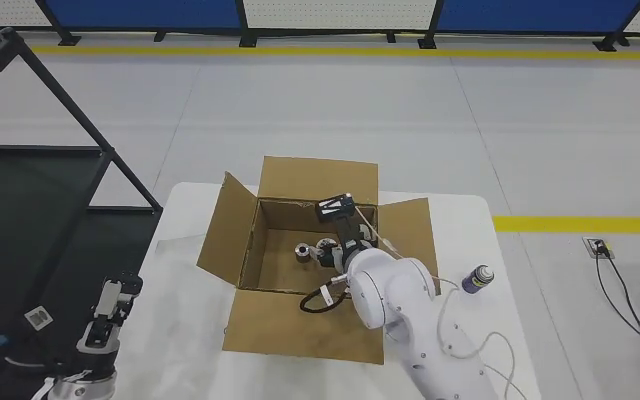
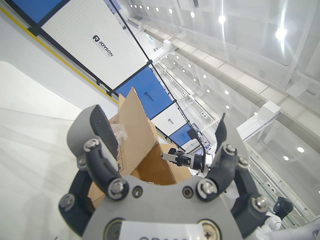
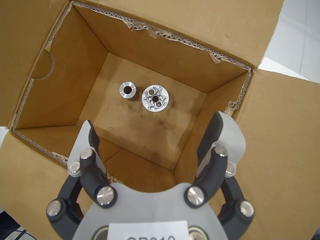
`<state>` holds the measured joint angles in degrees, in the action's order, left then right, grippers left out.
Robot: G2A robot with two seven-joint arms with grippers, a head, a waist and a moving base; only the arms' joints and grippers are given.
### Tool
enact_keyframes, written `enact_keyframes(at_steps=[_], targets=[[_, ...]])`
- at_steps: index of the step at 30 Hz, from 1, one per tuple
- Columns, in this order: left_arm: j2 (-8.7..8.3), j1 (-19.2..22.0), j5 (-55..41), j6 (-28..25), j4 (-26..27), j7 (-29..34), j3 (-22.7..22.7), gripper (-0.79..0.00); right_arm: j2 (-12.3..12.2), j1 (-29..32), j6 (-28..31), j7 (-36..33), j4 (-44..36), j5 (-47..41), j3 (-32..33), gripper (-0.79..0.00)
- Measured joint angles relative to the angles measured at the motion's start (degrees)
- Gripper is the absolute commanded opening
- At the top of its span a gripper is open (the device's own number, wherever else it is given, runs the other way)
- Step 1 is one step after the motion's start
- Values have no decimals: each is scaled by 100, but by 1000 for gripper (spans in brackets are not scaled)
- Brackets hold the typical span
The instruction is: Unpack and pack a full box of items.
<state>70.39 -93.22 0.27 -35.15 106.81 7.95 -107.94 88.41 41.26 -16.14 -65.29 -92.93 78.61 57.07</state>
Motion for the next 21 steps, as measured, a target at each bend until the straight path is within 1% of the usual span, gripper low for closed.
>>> enact_keyframes(at_steps=[8,11,14,18,21], targets=[[0,0,-1,0,0,-1,0,0,0,1,1,-1,0,-1,1,0],[0,0,-1,0,0,-1,0,0,1,99,153,194,147,-191,54,0],[0,0,-1,0,0,-1,0,0,41,-45,477,299,563,-231,-115,0],[0,0,-1,0,0,-1,0,0,136,-414,824,466,1285,-163,-452,0],[0,0,-1,0,0,-1,0,0,219,-732,892,640,1937,-187,-584,0]])
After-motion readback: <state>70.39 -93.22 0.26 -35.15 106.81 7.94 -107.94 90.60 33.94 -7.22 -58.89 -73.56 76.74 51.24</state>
